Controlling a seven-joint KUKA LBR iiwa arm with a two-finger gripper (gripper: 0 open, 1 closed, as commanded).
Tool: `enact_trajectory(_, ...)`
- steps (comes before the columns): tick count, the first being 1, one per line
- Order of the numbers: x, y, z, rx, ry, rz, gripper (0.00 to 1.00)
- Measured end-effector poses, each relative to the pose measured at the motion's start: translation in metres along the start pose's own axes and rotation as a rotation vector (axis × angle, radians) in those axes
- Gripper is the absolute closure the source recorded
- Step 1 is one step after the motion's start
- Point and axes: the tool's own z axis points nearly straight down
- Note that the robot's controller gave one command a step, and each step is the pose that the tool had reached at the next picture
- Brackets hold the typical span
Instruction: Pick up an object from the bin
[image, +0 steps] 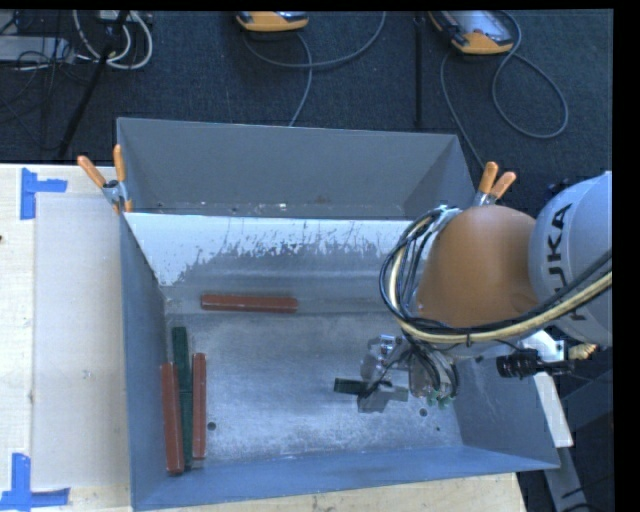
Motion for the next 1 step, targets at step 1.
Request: enact_trajectory(1,-0.0006,0.0146,-0.0568,0.000,0.003,-0.312,1.00)
